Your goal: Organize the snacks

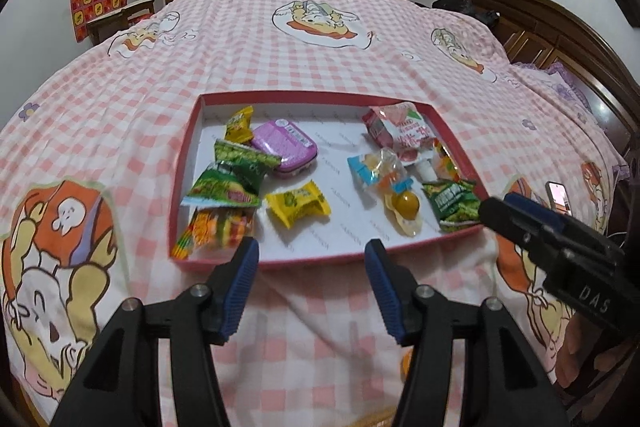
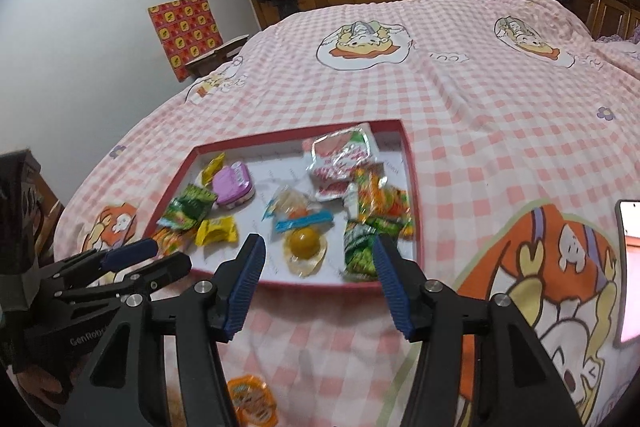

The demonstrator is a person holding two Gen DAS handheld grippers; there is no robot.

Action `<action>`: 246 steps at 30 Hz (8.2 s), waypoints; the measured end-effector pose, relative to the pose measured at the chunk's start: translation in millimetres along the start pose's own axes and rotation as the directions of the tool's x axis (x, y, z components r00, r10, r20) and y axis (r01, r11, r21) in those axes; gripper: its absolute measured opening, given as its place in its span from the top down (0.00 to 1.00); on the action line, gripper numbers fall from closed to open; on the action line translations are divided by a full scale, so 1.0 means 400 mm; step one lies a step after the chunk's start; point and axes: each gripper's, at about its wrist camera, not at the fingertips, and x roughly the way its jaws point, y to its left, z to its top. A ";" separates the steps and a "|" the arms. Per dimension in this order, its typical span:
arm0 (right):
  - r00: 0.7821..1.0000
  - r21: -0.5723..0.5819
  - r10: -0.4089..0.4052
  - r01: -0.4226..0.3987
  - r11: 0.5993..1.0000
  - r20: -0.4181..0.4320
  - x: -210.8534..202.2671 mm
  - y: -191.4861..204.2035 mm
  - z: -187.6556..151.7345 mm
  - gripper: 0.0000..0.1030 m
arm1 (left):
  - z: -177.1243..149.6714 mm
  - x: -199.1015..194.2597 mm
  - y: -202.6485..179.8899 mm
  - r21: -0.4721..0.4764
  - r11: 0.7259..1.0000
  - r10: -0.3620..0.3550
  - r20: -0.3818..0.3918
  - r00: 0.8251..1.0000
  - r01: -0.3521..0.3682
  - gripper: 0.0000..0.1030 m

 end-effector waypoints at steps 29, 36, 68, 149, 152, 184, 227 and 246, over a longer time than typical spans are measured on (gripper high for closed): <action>0.979 -0.005 0.077 -0.080 0.997 -0.188 0.014 0.084 -0.196 0.44 | -0.144 -0.053 0.078 -0.062 0.998 0.012 -0.081 0.997 -0.018 0.44; 0.977 -0.005 0.078 -0.081 0.997 -0.198 0.020 0.093 -0.202 0.44 | -0.155 -0.057 0.090 -0.072 0.997 0.019 -0.081 0.997 -0.025 0.44; 0.989 -0.023 0.008 -0.011 1.000 -0.148 -0.003 0.104 -0.205 0.91 | -0.199 -0.080 0.058 -0.014 1.000 -0.018 -0.097 0.995 0.017 0.41; 0.988 -0.030 0.073 -0.078 0.997 -0.135 -0.031 0.062 -0.094 0.75 | -0.052 -0.048 -0.049 0.075 0.993 -0.089 -0.007 0.996 0.089 0.62; 0.990 -0.039 0.073 -0.079 0.996 -0.123 -0.023 0.071 -0.064 0.75 | -0.020 -0.037 -0.037 0.042 0.997 -0.071 0.003 0.997 0.071 0.62; 0.996 -0.038 0.008 -0.012 0.999 -0.092 0.192 0.032 0.095 0.75 | 0.137 0.201 0.000 -0.042 0.998 0.049 -0.019 0.999 -0.050 0.62; 0.996 -0.004 -0.013 0.013 1.000 -0.087 0.069 0.055 -0.050 0.36 | -0.035 0.030 0.017 -0.080 0.990 0.113 -0.036 0.993 -0.116 0.22; 0.980 0.003 -0.118 0.120 0.993 -0.161 0.143 0.018 -0.122 0.36 | -0.083 0.120 0.008 -0.054 0.986 0.152 -0.129 0.980 -0.160 0.22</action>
